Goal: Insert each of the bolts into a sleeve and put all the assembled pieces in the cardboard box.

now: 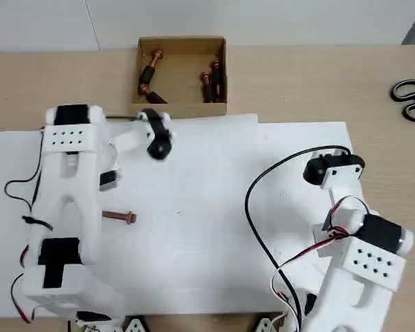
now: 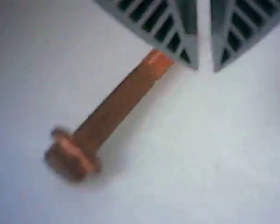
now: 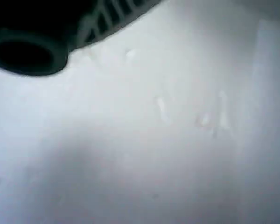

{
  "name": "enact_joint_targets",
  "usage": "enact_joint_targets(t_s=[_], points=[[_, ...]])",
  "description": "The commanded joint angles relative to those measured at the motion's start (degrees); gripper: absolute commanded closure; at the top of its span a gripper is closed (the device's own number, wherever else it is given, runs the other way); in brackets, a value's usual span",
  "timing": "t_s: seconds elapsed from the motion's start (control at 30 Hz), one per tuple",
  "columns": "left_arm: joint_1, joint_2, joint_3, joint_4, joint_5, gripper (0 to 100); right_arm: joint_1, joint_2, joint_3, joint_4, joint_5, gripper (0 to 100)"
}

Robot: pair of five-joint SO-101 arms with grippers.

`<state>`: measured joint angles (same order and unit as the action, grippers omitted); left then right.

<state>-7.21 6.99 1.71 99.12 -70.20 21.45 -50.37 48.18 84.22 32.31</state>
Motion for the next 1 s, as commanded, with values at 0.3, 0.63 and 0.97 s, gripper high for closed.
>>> enact_joint_targets(t_s=[0.3, 0.63, 0.97], points=[[-1.85, -1.05, 1.89, 1.41, -18.64, 99, 0.4, -0.84, -0.26, -2.68, 0.7, 99.5], [0.7, -1.58, 9.71, 1.41, -20.75, 99, 0.4, -0.75, 0.18, -5.32, 0.79, 99.5], [2.64, -20.13, 22.73, 1.49, -20.31, 93, 0.4, -0.75, 2.9, -6.02, 2.2, 99.5]])
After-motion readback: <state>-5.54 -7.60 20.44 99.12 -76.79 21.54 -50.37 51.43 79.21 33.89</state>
